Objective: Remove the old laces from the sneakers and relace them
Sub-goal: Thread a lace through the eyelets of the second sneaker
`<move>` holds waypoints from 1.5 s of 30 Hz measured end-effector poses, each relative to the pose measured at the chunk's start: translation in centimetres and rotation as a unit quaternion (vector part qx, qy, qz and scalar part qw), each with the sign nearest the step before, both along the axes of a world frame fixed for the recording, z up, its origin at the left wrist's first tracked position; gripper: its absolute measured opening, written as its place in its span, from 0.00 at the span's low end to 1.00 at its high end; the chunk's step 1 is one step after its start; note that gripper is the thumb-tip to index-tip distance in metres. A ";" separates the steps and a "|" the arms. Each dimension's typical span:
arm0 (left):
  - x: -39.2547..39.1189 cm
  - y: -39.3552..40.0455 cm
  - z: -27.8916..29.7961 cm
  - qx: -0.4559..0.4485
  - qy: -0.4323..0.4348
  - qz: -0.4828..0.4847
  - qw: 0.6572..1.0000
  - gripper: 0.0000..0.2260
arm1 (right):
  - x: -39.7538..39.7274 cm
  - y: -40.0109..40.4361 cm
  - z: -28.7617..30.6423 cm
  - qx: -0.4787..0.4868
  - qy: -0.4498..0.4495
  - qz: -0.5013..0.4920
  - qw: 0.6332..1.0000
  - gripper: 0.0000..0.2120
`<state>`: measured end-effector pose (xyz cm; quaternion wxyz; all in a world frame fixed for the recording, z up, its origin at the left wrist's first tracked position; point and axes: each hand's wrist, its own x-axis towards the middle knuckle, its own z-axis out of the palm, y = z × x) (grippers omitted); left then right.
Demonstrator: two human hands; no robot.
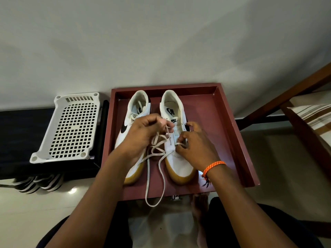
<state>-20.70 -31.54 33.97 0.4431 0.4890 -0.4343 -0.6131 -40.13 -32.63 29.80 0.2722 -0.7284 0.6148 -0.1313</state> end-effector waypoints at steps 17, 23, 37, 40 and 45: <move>-0.7 -0.3 -3.8 -0.097 -0.417 -0.080 0.900 0.12 | -0.1 0.1 0.0 -0.007 -0.010 -0.008 1.000 0.03; 0.0 -0.1 -0.8 -0.025 -0.093 -0.018 0.995 0.14 | -0.2 0.0 0.1 -0.006 0.011 0.002 1.000 0.07; 0.0 0.2 -1.9 -0.051 -0.456 -0.051 0.887 0.17 | -0.1 0.2 0.7 0.012 -0.015 -0.014 1.000 0.02; -1.1 0.8 -3.2 -0.051 -0.524 -0.109 0.843 0.20 | -0.1 0.2 0.8 0.013 -0.016 -0.013 1.000 0.02; -0.9 0.1 -2.9 -0.050 -0.469 -0.092 0.877 0.13 | -0.1 0.2 0.8 0.018 -0.022 -0.012 1.000 0.02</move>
